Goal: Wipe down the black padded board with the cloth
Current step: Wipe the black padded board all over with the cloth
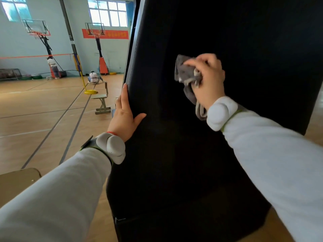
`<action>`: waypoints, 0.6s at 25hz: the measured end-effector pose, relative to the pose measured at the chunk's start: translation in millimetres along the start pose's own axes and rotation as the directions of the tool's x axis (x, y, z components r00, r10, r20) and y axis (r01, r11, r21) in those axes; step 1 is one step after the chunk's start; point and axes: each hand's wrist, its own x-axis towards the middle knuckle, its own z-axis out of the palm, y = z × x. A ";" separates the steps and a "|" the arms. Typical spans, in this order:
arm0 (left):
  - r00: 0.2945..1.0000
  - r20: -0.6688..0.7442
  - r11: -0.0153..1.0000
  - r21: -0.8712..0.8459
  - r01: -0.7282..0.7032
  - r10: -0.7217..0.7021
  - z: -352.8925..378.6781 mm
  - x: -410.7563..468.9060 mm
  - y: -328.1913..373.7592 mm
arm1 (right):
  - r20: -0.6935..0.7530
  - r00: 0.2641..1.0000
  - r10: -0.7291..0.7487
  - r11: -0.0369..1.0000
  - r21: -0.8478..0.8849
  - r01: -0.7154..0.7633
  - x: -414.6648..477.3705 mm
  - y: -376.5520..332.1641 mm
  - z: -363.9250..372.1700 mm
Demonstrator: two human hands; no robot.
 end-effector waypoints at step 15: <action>1.000 0.019 1.000 -0.002 -0.012 0.012 2.2 -12.7 -10.5 | 0.413 0.907 -0.079 0.994 0.106 0.039 -87.0 -6.5 17.1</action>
